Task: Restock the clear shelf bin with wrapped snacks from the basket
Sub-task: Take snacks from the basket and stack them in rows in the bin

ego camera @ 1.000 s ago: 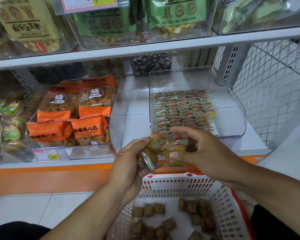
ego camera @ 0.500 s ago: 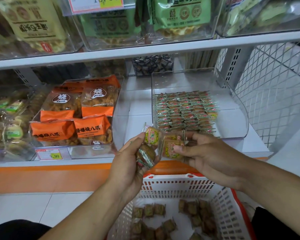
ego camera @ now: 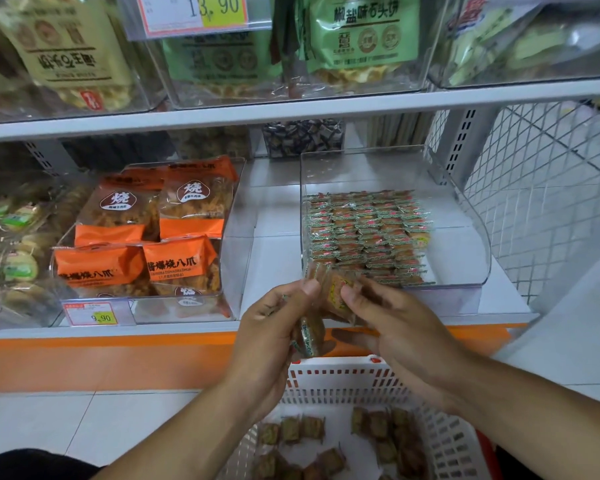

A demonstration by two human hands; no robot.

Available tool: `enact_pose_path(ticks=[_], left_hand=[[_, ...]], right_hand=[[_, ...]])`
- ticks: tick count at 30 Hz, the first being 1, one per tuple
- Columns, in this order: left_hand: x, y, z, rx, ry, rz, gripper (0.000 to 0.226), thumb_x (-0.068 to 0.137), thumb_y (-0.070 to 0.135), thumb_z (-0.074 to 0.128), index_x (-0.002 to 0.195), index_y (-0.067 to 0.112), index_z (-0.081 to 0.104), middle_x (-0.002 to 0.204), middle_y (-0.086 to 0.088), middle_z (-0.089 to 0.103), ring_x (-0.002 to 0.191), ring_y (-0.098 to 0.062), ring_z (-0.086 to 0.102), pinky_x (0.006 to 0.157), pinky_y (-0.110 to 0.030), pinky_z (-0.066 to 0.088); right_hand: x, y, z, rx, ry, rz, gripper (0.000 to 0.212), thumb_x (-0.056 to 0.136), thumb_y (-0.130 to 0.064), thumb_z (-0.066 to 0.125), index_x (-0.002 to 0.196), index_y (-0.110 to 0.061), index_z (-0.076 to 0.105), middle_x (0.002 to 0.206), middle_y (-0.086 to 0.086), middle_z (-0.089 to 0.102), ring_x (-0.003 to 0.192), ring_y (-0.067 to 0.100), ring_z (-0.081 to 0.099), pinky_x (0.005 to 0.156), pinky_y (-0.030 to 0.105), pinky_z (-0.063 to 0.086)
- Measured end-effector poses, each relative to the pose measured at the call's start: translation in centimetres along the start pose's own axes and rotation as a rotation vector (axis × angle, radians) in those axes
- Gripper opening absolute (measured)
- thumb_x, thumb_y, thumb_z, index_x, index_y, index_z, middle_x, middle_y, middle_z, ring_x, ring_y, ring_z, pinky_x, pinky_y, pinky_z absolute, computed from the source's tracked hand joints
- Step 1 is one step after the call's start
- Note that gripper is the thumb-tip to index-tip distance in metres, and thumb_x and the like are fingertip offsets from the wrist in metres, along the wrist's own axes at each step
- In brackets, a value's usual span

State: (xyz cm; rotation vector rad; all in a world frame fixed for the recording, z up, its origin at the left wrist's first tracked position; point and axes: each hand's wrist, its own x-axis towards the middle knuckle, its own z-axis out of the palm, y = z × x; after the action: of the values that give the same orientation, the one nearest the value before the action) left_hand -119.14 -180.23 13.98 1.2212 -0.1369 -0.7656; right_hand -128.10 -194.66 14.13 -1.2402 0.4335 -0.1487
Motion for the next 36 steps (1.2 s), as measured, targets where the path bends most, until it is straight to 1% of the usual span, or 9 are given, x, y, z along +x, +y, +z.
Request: enact_pose_path(ticks=[5,8,12,17,20,23,29,32,36], left_hand=[[0.2,0.6,0.4,0.092,-0.073,0.022,0.041,0.068,0.036,0.085,0.102,0.016,0.077,0.089,-0.014,0.076,0.068,-0.02,0.069,0.062,-0.036,0.058],[0.3,0.8,0.8,0.07,-0.099,0.001,0.04,0.076,0.033,0.082,0.107,0.01,0.075,0.096,-0.03,0.07,0.073,-0.03,0.063,0.06,-0.035,0.056],[0.6,0.9,1.9,0.069,-0.143,-0.032,0.047,0.069,0.039,0.084,0.11,0.019,0.077,0.095,-0.015,0.075,0.067,-0.02,0.068,0.06,-0.033,0.056],[1.5,1.2,3.4,-0.009,-0.167,-0.231,0.057,0.064,0.05,0.088,0.111,0.019,0.078,0.11,-0.014,0.074,0.096,-0.021,0.073,0.07,-0.033,0.059],[2.2,1.3,4.1,-0.142,-0.177,-0.326,0.06,0.05,0.043,0.096,0.101,0.016,0.082,0.1,-0.008,0.078,0.085,-0.02,0.076,0.07,-0.033,0.06],[2.8,1.3,4.6,-0.18,-0.163,-0.343,0.071,0.037,0.038,0.103,0.1,0.013,0.082,0.1,-0.011,0.078,0.078,-0.021,0.077,0.068,-0.033,0.061],[3.7,1.6,4.9,-0.161,-0.175,-0.377,0.048,0.055,0.028,0.093,0.096,0.005,0.081,0.089,-0.013,0.079,0.073,-0.025,0.077,0.061,-0.032,0.061],[3.8,1.7,4.7,-0.146,-0.178,-0.376,0.038,0.059,0.029,0.091,0.09,0.007,0.082,0.093,-0.014,0.079,0.077,-0.024,0.078,0.062,-0.03,0.061],[4.0,2.0,4.5,-0.171,-0.169,-0.387,0.041,0.057,0.029,0.09,0.088,0.005,0.082,0.102,-0.019,0.078,0.089,-0.028,0.078,0.064,-0.032,0.062]], right_hand=[[0.2,-2.5,-0.6,0.008,-0.051,-0.004,0.032,0.095,-0.023,0.061,0.122,-0.008,0.069,0.12,0.01,0.073,0.115,0.026,0.068,0.099,0.039,0.054],[0.1,-4.1,-1.1,0.088,-0.125,0.03,0.039,0.089,-0.013,0.067,0.125,0.0,0.062,0.123,0.018,0.07,0.114,0.031,0.068,0.093,0.038,0.058],[0.1,-6.3,-2.2,-0.041,-0.115,0.006,0.048,0.079,-0.001,0.076,0.125,-0.01,0.063,0.114,0.016,0.073,0.104,0.026,0.071,0.089,0.035,0.059],[2.0,-12.0,-7.0,-1.136,0.252,-0.331,0.043,0.074,-0.031,0.087,0.109,-0.032,0.061,0.102,-0.009,0.067,0.089,0.009,0.063,0.082,0.033,0.052],[4.3,-12.8,-9.3,-1.657,0.343,-0.278,0.036,0.078,-0.028,0.079,0.108,-0.026,0.059,0.107,-0.001,0.066,0.099,0.023,0.063,0.082,0.038,0.053],[7.1,-11.2,-9.7,-1.896,0.29,-0.15,0.032,0.084,-0.02,0.07,0.114,-0.018,0.059,0.112,0.009,0.064,0.102,0.03,0.061,0.081,0.034,0.051],[10.6,-8.8,-9.5,-1.989,0.214,0.129,0.019,0.086,-0.006,0.062,0.104,-0.01,0.06,0.11,0.012,0.062,0.083,0.026,0.051,0.069,0.03,0.041],[11.4,-7.6,-9.9,-2.156,0.211,0.103,0.021,0.091,-0.014,0.059,0.111,-0.014,0.064,0.118,0.011,0.064,0.108,0.028,0.055,0.083,0.032,0.04],[12.1,-6.7,-10.3,-2.596,0.237,0.075,0.037,0.098,-0.038,0.049,0.129,-0.023,0.062,0.135,0.002,0.055,0.129,0.028,0.036,0.107,0.044,0.024]])
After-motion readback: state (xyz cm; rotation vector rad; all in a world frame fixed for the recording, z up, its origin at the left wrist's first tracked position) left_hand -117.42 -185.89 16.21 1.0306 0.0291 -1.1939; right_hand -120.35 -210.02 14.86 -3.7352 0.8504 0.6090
